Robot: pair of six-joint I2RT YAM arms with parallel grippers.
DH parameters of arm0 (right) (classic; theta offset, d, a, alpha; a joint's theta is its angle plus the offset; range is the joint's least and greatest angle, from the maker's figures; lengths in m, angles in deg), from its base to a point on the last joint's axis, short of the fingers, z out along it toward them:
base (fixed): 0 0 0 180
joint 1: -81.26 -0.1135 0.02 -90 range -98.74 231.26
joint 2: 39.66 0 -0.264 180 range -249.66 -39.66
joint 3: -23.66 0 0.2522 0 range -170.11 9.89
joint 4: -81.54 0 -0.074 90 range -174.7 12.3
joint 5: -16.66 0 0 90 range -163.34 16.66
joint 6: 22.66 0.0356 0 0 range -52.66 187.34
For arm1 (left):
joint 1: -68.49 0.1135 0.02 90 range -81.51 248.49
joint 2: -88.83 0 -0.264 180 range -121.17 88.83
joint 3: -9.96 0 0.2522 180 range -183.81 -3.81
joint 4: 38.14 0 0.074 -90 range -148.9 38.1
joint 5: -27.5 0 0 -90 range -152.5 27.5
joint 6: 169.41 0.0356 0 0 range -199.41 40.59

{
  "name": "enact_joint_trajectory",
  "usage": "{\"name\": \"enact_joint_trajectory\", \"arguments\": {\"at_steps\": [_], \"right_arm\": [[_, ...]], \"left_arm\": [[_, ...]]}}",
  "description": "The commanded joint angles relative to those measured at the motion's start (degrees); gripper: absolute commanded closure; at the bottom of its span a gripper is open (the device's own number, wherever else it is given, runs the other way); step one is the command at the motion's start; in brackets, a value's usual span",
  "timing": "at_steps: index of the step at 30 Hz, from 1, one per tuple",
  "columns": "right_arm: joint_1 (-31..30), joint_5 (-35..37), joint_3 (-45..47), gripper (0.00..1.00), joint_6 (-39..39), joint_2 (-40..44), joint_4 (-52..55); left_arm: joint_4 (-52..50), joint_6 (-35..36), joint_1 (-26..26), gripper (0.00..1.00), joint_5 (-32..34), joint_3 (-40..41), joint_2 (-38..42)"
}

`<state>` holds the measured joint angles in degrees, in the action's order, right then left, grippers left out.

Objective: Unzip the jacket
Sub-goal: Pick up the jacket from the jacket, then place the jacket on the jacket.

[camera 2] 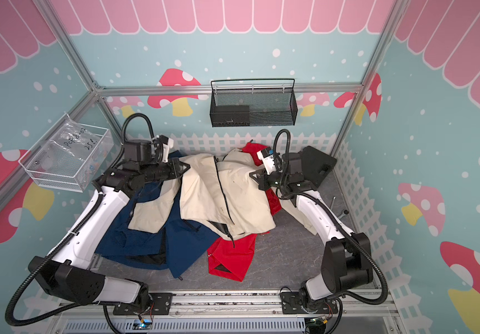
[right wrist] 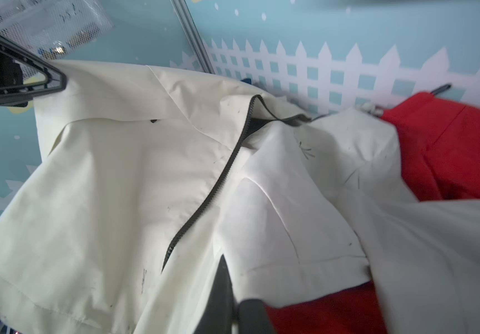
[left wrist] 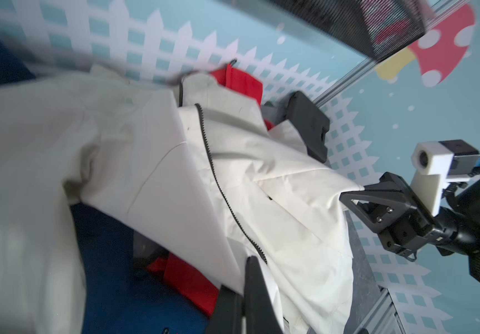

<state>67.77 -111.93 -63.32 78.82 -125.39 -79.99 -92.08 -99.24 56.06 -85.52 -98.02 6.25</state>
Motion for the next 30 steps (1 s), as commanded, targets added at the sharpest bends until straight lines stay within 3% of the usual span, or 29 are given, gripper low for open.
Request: {"name": "enact_joint_trajectory", "arguments": {"at_steps": [1, 6, 14, 22, 27, 28, 30], "right_arm": [[0.0, -0.9, -5.4, 1.00, 1.2, 1.3, -7.1], [-2.3, -1.8, -14.5, 1.00, 4.4, -3.7, -17.2], [-11.2, 1.0, -39.6, 1.00, -0.2, -20.6, -17.8], [-14.8, 5.8, -69.4, 1.00, -5.1, -45.5, -21.5], [-15.3, 10.0, -75.0, 0.99, -9.8, -57.1, -30.5], [-15.2, 9.0, -75.1, 0.82, -10.3, -57.8, -29.4], [-15.1, 6.8, -75.0, 0.35, -11.8, -57.4, -23.8]], "left_arm": [[-2.5, 4.7, 0.3, 1.00, 3.2, -7.8, -2.7], [-0.5, 5.5, 0.7, 1.00, 6.9, -22.4, -9.2], [0.8, 1.7, 4.0, 1.00, 9.4, -45.3, -23.2], [9.6, 0.7, 9.7, 1.00, 8.9, -49.7, -31.8], [12.5, -1.4, 14.5, 1.00, 6.1, -51.0, -39.1], [12.8, -2.1, 15.3, 0.92, 5.5, -50.4, -40.2], [12.6, -2.9, 16.5, 0.56, 4.6, -49.4, -41.7]]}}
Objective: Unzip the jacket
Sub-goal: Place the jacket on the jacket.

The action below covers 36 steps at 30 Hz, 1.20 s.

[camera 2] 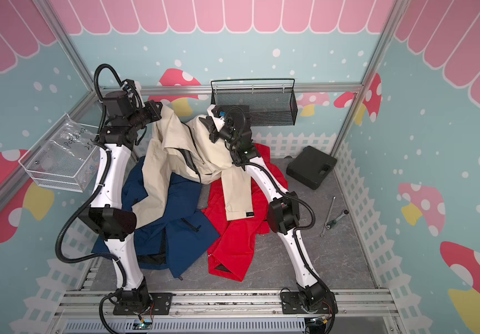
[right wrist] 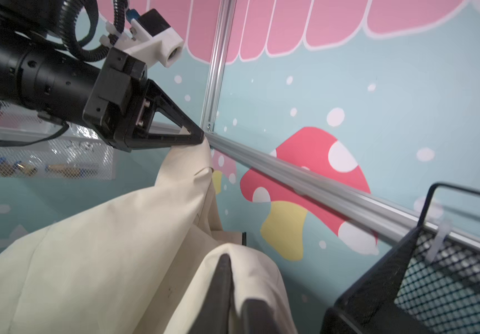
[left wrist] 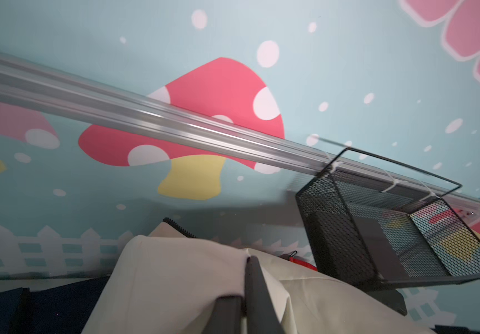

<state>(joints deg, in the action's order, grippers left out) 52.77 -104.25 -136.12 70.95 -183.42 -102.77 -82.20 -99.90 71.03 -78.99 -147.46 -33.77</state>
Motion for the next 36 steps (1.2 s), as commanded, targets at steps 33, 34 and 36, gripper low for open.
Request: {"name": "enact_joint_trajectory", "arguments": {"at_steps": [33, 34, 36], "right_arm": [[17.1, 8.2, 99.2, 0.04, 22.6, 67.0, 20.5], [17.2, 9.3, 100.5, 0.04, 23.1, 68.0, 20.3], [17.3, 10.3, 101.7, 0.04, 23.2, 69.9, 20.4]], "left_arm": [[2.2, -6.0, -13.1, 0.05, -8.3, 83.5, 53.4], [2.2, -6.4, -13.7, 0.06, -8.3, 83.8, 53.1], [2.1, -8.0, -15.2, 0.08, -7.5, 83.6, 52.6]]}}
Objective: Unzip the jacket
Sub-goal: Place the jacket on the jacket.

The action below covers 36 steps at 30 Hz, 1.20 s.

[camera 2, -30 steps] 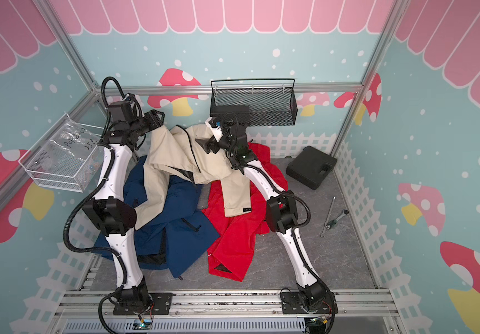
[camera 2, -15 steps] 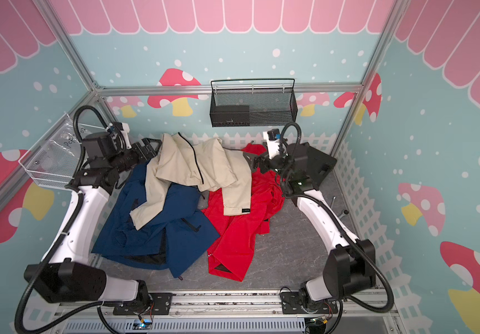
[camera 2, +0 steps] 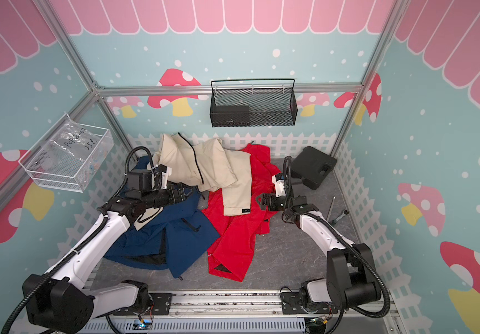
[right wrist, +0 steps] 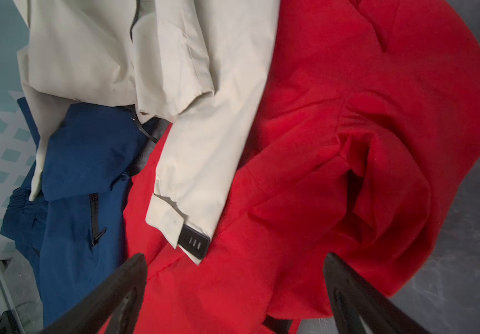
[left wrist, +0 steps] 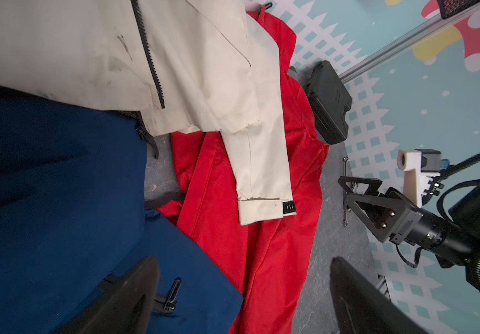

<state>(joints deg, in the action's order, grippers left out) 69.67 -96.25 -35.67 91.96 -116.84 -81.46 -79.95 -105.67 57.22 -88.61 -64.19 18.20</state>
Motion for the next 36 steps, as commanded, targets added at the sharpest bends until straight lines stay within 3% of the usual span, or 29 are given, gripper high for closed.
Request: {"name": "enact_joint_trajectory", "arguments": {"at_steps": [1, 5, 8, 14, 18, 23, 29, 34, 36], "right_arm": [[0.5, 3.3, 1.5, 0.04, 2.5, 4.0, -0.6], [1.2, 4.7, 1.0, 0.04, 3.6, 5.4, 0.4], [1.5, 2.9, 2.0, 0.06, 5.5, 5.6, 0.5], [2.1, -0.6, 5.9, 0.12, 8.1, 8.4, 0.1], [2.6, -1.3, 8.7, 0.12, 8.2, 11.4, -0.9], [4.1, -4.0, 9.1, 0.12, 7.3, 12.2, -0.8], [4.6, -8.3, 8.8, 0.14, 6.7, 10.8, -1.1], [4.7, -10.4, 8.2, 0.14, 6.5, 9.8, -1.6], [4.6, -12.2, 8.0, 0.14, 6.9, 8.5, -2.4]], "left_arm": [[-0.2, -2.3, -2.5, 0.08, 2.6, -0.2, 0.2], [-1.3, -1.8, -6.4, 0.08, 4.1, -3.9, -3.3], [-3.1, -3.0, -9.0, 0.13, 5.4, -6.0, -7.4], [1.2, -6.7, -14.3, 0.26, 5.0, -5.5, -12.7], [6.3, -8.7, -16.9, 0.26, 5.9, -3.9, -15.6], [10.8, -10.2, -17.0, 0.35, 4.5, -4.2, -22.2], [12.9, -8.9, -16.7, 0.34, 5.0, -4.9, -27.3], [18.5, -10.4, -16.0, 0.34, 1.7, -3.5, -30.3], [23.6, -13.1, -14.7, 0.34, -3.5, -2.7, -32.6]]}}
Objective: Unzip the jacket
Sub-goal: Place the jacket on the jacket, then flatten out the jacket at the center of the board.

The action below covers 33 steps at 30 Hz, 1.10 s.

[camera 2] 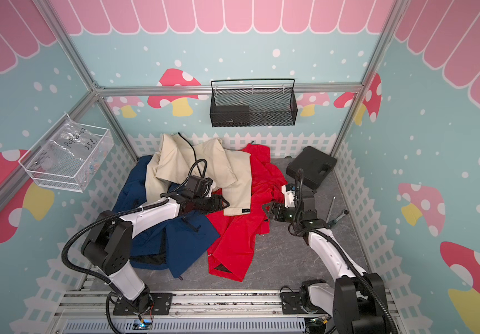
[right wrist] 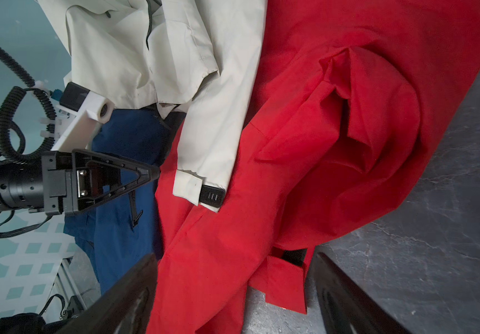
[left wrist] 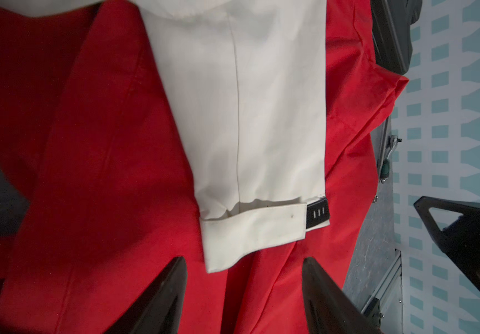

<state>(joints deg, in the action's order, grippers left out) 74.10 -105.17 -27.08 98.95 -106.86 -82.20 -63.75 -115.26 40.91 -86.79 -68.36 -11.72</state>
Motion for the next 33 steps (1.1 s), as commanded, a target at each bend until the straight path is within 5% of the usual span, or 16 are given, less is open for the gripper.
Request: {"name": "enact_joint_trajectory", "arguments": {"at_steps": [1, 10, 23, 26, 30, 33], "right_arm": [[0.1, -3.8, -0.7, 0.14, -0.1, -1.9, -1.9], [0.3, -4.4, -1.9, 0.14, -1.3, -5.0, -1.9], [0.8, -3.8, 1.8, 0.15, 3.7, -5.0, -4.3], [0.9, -3.8, 4.0, 0.14, 5.2, -4.1, -5.6], [1.0, -5.6, 4.9, 0.11, 4.8, -3.9, -5.7], [1.0, -6.0, 5.2, 0.07, 5.1, -3.8, -5.9]], "left_arm": [[8.9, -4.4, 2.0, 0.35, -6.4, 1.6, -3.6], [6.7, -2.1, 3.3, 0.38, -9.0, -3.1, -10.9], [19.9, -9.2, 3.8, 0.65, -19.6, -4.1, -12.9], [25.6, -12.7, 5.9, 0.79, -22.6, -5.9, -13.9], [24.6, -11.6, 7.1, 1.00, -23.4, -11.1, -14.2], [19.8, -8.4, 8.3, 1.00, -22.3, -16.2, -13.6]]}}
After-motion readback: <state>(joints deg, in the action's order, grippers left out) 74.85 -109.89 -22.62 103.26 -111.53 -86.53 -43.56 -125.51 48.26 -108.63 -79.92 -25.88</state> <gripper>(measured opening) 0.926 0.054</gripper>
